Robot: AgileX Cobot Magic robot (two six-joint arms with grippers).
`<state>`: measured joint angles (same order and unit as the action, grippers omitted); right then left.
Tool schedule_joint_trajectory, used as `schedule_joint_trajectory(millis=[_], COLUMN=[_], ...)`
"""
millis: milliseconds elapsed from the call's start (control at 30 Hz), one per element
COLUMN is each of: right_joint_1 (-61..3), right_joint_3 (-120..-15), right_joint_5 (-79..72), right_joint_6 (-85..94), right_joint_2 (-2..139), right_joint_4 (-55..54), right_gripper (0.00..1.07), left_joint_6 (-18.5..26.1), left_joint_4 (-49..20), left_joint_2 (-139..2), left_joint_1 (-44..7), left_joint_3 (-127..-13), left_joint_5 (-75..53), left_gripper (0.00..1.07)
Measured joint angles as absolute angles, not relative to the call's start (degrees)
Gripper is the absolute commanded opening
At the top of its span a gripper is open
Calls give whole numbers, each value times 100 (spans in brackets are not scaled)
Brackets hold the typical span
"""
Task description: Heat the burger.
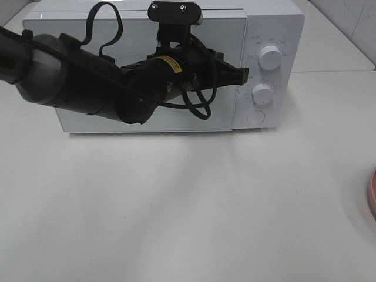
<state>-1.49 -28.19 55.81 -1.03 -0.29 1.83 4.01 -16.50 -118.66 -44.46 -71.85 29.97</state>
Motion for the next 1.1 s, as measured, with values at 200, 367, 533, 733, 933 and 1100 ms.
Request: schedule_joint_trajectory(millis=[200, 367, 533, 733, 933, 1100], right_joint_1=[-149, -149, -149, -149, -149, -149], right_joint_3=[-2819, -2819, -2819, -2819, -2819, -2819], right_joint_5=[5581, 5581, 5581, 5581, 5581, 5581], right_joint_6=[-103, -103, -103, -103, -103, -103], right_joint_2=[-29, -29, -29, -29, -29, -29], right_joint_4=[183, 183, 183, 183, 183, 183], right_gripper=[74, 74, 74, 74, 74, 74], left_joint_6=[796, 1083, 1215, 1220, 1220, 1220], left_joint_4=[-1770, -2154, -2275, -2504, -2699, -2636], left_joint_2=[-11866, -11866, -11866, -11769, -11413, -11058], left_joint_1=[-4469, -4469, -4475, -4549, -4738, -5071], left_joint_3=[-7214, -7294, -7294, -7311, -7351, -7351], left_joint_5=[3083, 3123, 3140, 2853, 1954, 52], left_gripper=[0, 0, 0, 0, 25, 101])
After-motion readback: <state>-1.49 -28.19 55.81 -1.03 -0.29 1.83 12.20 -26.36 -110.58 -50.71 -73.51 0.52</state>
